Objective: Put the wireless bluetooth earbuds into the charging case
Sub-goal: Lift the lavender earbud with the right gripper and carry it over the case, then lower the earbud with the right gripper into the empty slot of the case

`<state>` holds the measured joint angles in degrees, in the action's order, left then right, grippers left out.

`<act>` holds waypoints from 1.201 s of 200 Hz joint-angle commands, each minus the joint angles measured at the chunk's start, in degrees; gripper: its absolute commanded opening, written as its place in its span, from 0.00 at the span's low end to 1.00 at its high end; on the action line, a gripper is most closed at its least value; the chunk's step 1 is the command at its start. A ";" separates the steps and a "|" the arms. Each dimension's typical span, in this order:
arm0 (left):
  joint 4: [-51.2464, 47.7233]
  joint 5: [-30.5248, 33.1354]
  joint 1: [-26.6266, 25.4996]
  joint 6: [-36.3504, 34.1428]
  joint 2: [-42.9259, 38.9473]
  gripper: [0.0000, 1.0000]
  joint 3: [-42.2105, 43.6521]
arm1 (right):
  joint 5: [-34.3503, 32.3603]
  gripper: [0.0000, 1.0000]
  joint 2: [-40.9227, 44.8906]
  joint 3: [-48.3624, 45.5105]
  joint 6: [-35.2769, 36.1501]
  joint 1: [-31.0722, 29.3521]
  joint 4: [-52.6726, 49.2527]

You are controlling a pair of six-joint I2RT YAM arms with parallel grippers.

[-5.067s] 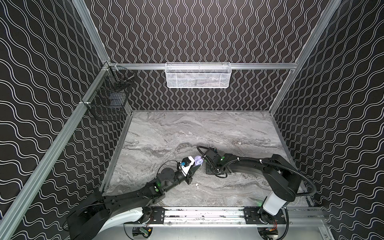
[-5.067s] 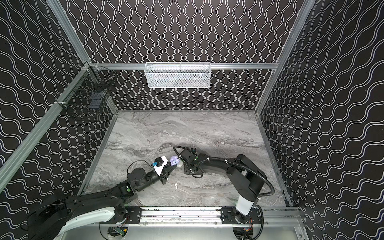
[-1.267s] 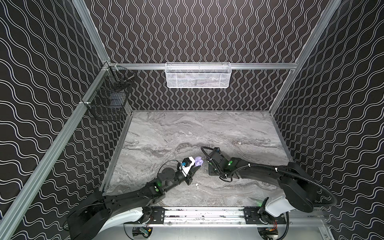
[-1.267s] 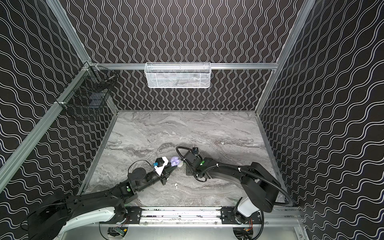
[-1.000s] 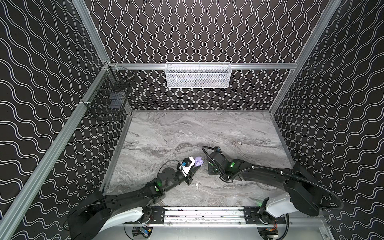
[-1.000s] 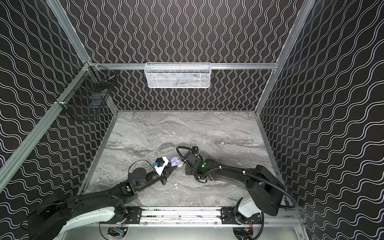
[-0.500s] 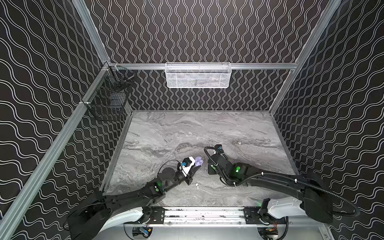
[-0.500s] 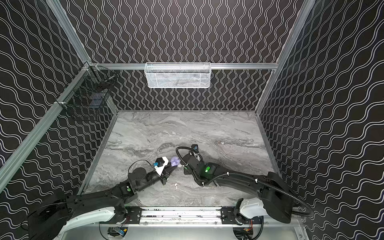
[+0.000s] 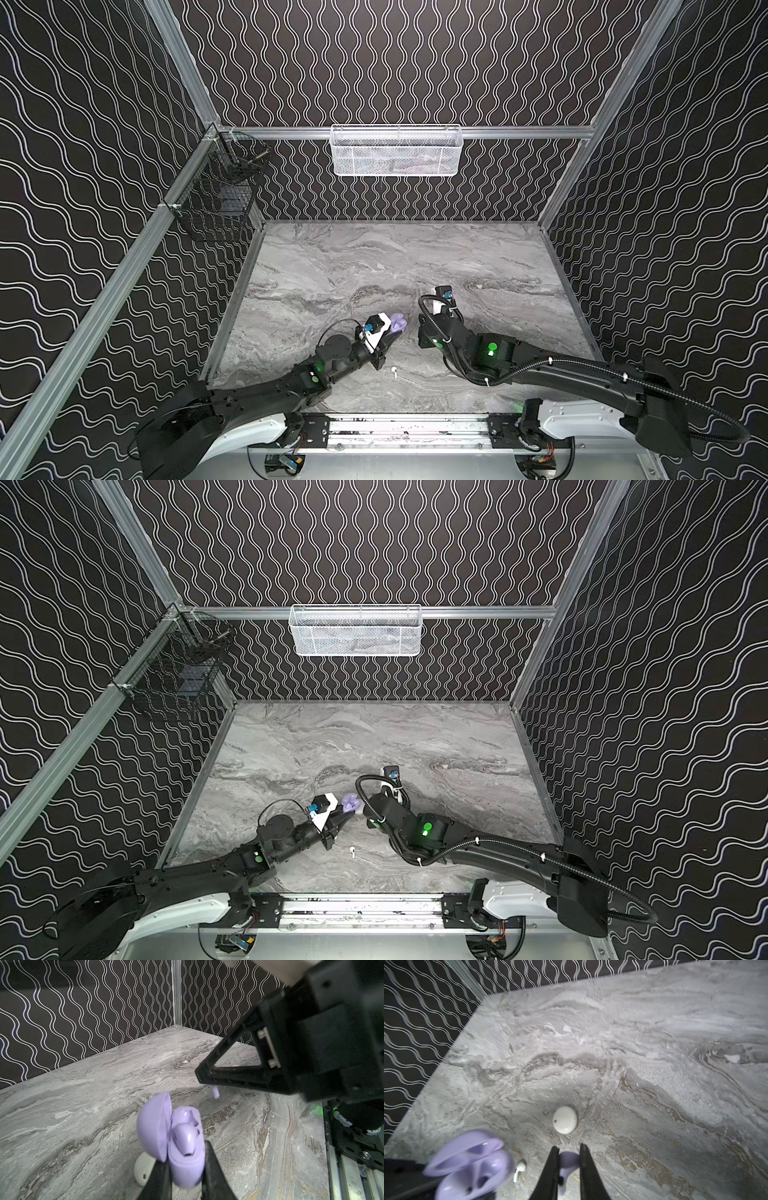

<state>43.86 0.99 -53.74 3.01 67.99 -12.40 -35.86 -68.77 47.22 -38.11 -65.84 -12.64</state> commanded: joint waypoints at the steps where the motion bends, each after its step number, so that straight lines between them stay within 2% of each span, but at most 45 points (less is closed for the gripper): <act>1: 2.02 -0.20 0.03 0.38 0.39 0.00 -0.77 | -3.91 0.06 1.56 -0.26 2.59 -1.27 4.50; 129: 2.02 -0.64 0.12 0.42 0.80 0.00 -0.94 | -4.31 0.06 1.98 -1.52 10.98 -4.97 16.14; 240: 1.94 -0.47 0.17 0.31 0.20 0.00 -0.73 | -4.02 0.06 -0.21 -2.83 12.64 -5.08 21.39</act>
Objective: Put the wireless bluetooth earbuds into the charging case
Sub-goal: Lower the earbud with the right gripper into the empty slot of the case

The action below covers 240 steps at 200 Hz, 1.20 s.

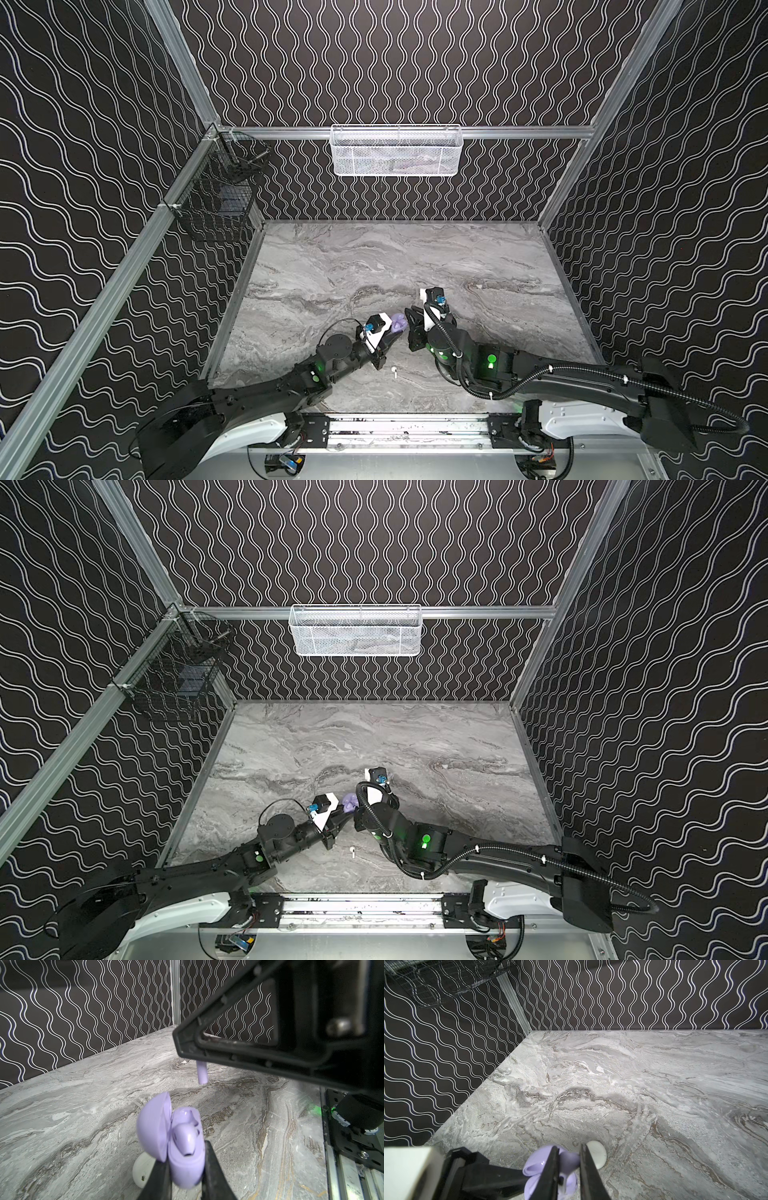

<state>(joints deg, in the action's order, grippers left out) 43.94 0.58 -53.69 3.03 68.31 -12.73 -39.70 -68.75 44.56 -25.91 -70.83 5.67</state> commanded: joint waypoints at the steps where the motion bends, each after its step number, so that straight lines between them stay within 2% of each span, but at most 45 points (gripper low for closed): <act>1: 1.85 -0.05 0.10 0.39 -0.08 0.00 -0.38 | -0.19 0.06 -0.24 -0.17 0.43 -0.10 3.10; 240: 1.58 0.12 0.17 0.31 -0.73 0.00 -0.18 | 1.69 0.06 -3.85 -0.79 -0.30 -0.07 6.17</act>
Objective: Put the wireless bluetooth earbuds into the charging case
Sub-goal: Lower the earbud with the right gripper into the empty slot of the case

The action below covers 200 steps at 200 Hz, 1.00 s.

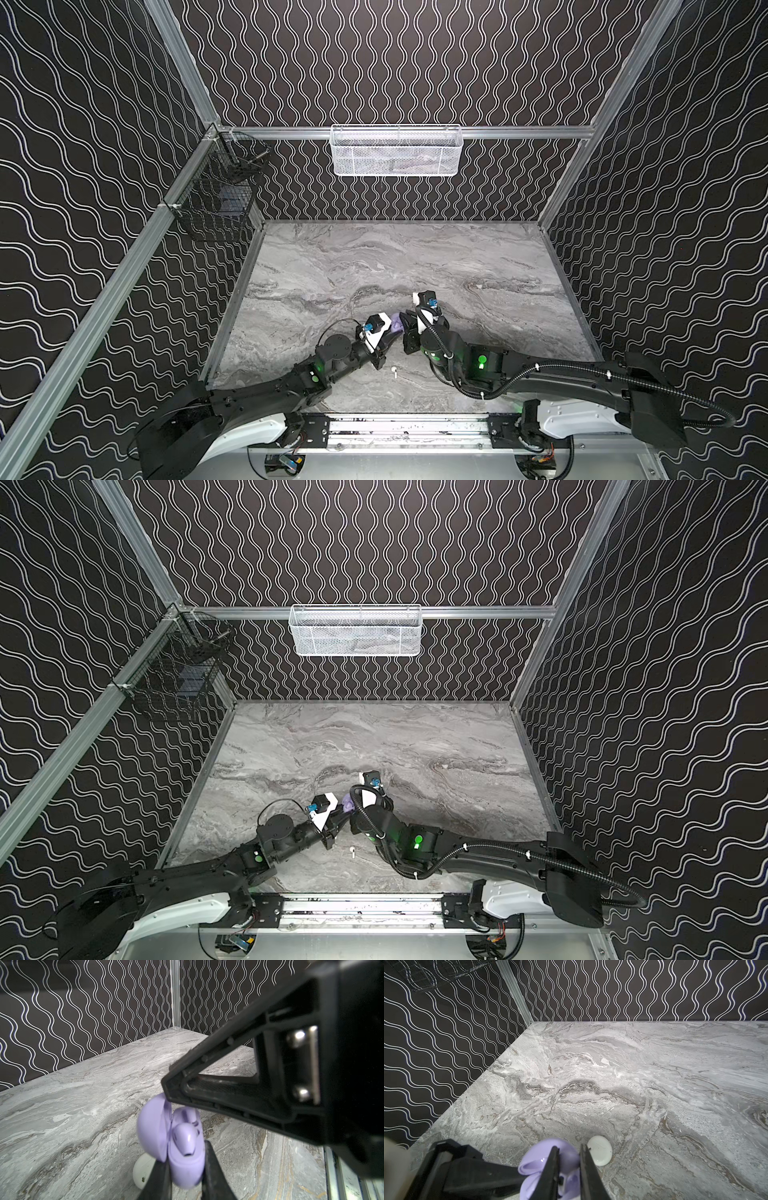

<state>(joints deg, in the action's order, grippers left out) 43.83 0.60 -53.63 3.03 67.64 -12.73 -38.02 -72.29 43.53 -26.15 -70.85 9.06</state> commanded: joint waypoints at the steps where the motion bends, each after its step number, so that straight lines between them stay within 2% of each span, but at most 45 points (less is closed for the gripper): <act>1: 1.69 0.10 0.10 0.40 -0.05 0.00 -0.18 | -0.02 0.06 -0.31 0.29 -0.10 -0.06 2.80; 200: 1.69 0.63 0.18 0.29 -0.78 0.00 0.11 | 1.72 0.06 -0.37 -0.29 -1.27 -0.15 1.49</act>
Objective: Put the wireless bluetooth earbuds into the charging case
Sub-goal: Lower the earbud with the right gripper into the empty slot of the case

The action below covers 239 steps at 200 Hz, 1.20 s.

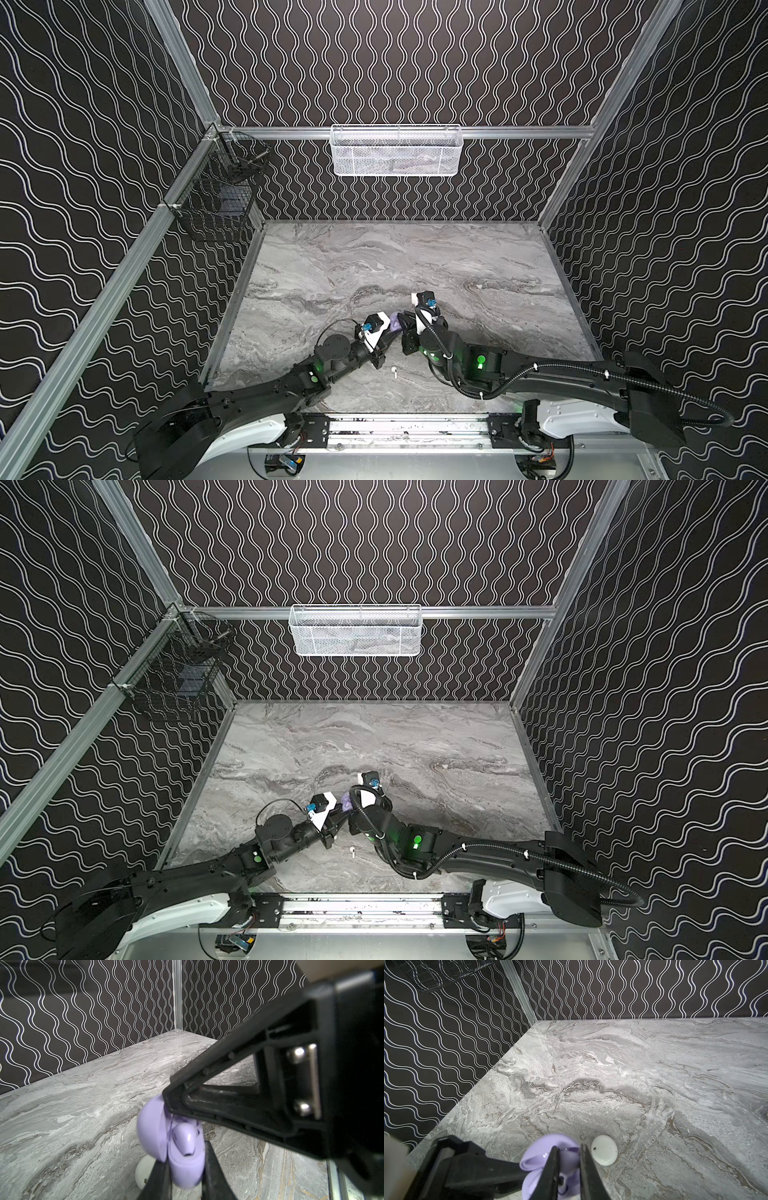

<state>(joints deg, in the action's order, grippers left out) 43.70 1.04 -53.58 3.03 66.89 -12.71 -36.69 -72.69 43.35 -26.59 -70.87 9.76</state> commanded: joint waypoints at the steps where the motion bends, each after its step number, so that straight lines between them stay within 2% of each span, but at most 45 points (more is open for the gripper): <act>1: 1.82 0.19 0.14 0.35 0.02 0.00 0.07 | 0.38 0.06 0.01 -0.07 -0.88 -0.13 0.79; 158: 1.68 0.46 0.13 0.33 -0.22 0.00 0.14 | 1.27 0.10 -0.97 -0.11 -1.26 -0.06 0.53; 239: 2.00 0.19 0.19 0.37 0.25 0.00 0.06 | 1.10 0.21 -0.48 0.14 -0.92 -0.07 0.00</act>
<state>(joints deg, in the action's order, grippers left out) 43.24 1.39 -53.47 3.03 66.85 -12.62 -36.14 -73.58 43.27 -27.40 -70.87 9.74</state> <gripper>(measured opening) 0.192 0.189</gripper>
